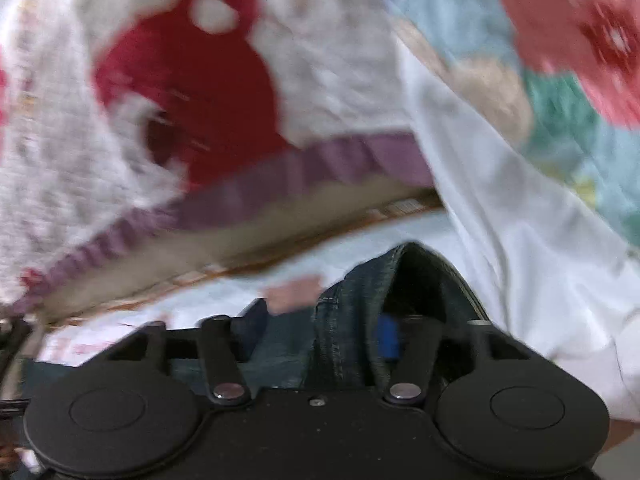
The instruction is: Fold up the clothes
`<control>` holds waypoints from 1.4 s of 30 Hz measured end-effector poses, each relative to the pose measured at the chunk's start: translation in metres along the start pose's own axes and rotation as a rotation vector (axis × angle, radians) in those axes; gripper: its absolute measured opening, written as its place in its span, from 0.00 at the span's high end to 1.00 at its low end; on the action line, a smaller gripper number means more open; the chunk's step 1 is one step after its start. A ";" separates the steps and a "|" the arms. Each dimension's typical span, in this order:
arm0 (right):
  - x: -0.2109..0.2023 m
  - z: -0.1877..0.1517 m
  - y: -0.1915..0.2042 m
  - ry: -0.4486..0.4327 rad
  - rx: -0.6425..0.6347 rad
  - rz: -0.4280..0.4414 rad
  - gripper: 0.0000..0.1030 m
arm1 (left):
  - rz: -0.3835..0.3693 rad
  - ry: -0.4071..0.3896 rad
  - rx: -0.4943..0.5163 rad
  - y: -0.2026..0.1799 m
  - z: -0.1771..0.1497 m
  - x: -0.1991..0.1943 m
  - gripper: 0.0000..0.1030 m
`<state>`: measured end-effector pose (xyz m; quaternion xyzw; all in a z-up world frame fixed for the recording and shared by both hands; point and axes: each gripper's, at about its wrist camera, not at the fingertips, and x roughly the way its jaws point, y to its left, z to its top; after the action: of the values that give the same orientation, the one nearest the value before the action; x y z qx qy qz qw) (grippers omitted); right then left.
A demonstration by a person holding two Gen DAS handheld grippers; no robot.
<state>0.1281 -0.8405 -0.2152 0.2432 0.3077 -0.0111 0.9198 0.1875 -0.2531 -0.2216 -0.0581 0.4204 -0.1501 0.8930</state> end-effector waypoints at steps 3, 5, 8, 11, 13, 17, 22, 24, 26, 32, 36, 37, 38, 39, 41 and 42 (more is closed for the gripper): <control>0.001 0.000 -0.015 -0.058 0.051 0.110 0.82 | 0.022 -0.040 0.070 -0.004 0.008 0.002 0.34; -0.029 0.014 -0.022 -0.261 0.142 0.231 0.83 | 0.038 -0.068 0.127 -0.007 0.015 0.003 0.34; -0.050 0.035 -0.013 -0.364 0.088 0.123 0.84 | 0.077 -0.111 0.216 -0.011 0.026 0.008 0.32; -0.030 0.030 0.007 -0.295 0.005 -0.042 0.83 | 0.103 -0.113 0.298 -0.013 0.038 0.020 0.32; -0.021 0.024 0.003 -0.276 0.029 -0.067 0.83 | 0.100 -0.087 0.347 -0.017 0.044 0.029 0.32; -0.010 0.019 0.006 -0.264 0.011 -0.127 0.83 | 0.094 -0.043 0.441 -0.024 0.047 0.045 0.30; -0.018 0.025 0.044 -0.357 -0.185 -0.263 0.84 | 0.128 -0.021 0.455 -0.029 0.043 0.052 0.28; -0.003 0.031 0.045 -0.270 -0.162 -0.317 0.86 | 0.140 -0.018 0.409 -0.026 0.041 0.051 0.27; 0.003 0.037 0.036 -0.130 0.031 -0.375 0.70 | 0.151 -0.018 0.365 -0.024 0.039 0.049 0.27; -0.049 0.066 0.065 -0.165 0.207 -0.383 0.50 | 0.122 -0.057 0.279 -0.035 0.029 0.007 0.27; -0.074 0.067 0.077 -0.173 0.314 -0.243 0.50 | 0.124 -0.016 0.269 -0.057 0.012 -0.008 0.27; -0.083 0.056 0.078 -0.189 0.339 -0.217 0.49 | 0.111 -0.002 0.256 -0.062 0.007 -0.008 0.27; -0.091 0.045 0.078 -0.205 0.362 -0.193 0.49 | 0.097 0.013 0.243 -0.068 0.003 -0.009 0.27; -0.100 0.033 0.079 -0.221 0.385 -0.168 0.48 | 0.089 0.030 0.230 -0.073 -0.001 -0.009 0.27; -0.123 -0.012 0.071 -0.238 0.432 -0.221 0.43 | 0.095 0.076 0.203 -0.080 -0.012 -0.011 0.27; -0.127 -0.018 0.075 -0.204 0.419 -0.254 0.43 | 0.102 0.094 0.195 -0.084 -0.017 -0.012 0.27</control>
<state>0.0279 -0.7823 -0.1221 0.3857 0.2323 -0.2142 0.8668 0.1486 -0.3286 -0.2043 0.0576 0.4476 -0.1473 0.8801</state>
